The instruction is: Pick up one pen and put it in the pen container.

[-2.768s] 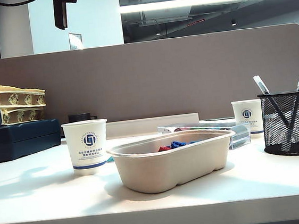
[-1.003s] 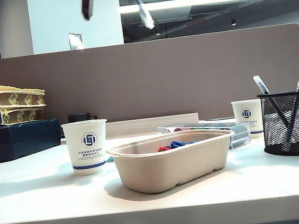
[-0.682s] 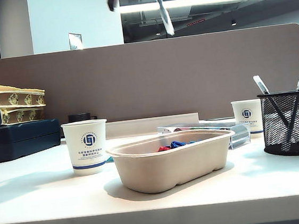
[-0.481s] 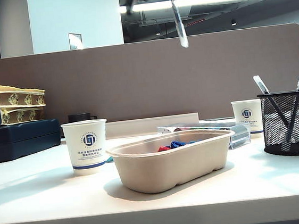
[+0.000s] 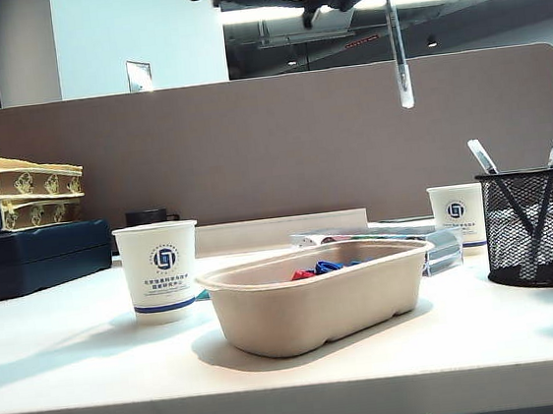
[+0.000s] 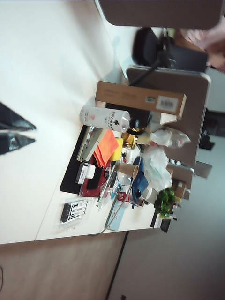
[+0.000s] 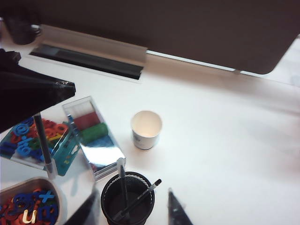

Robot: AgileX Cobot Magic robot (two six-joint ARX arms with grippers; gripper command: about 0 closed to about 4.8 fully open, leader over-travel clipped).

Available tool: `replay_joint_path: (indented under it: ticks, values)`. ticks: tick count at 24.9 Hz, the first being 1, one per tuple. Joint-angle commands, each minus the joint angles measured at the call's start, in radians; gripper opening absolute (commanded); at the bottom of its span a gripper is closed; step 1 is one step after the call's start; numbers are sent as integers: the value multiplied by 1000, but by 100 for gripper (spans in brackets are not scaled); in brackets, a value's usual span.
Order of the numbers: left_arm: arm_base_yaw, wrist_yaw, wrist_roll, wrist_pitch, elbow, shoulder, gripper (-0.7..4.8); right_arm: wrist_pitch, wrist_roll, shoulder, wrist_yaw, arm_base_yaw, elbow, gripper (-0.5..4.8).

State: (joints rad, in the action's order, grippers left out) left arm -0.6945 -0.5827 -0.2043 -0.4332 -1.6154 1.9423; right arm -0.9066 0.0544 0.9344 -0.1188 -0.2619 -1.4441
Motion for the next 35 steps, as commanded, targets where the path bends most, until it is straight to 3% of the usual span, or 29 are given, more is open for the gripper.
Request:
replay_joint_path:
  ticks: [1, 9, 20, 26, 35]
  values:
    - [-7, 12, 34, -16, -56, 36, -6, -16, 3, -28, -21, 0, -6, 180]
    - [-41, 26, 40, -21, -168, 152, -6, -85, 3, -64, -22, -1, -6, 180]
    - [-100, 68, 82, -150, -172, 225, -6, -117, -2, -64, -21, -1, -5, 179]
    - [-107, 75, 126, -153, -172, 251, -6, -137, -2, -74, -21, -2, -5, 179]
    - [-122, 91, 121, -192, -176, 299, -6, -158, -2, -87, -21, -2, -6, 179]
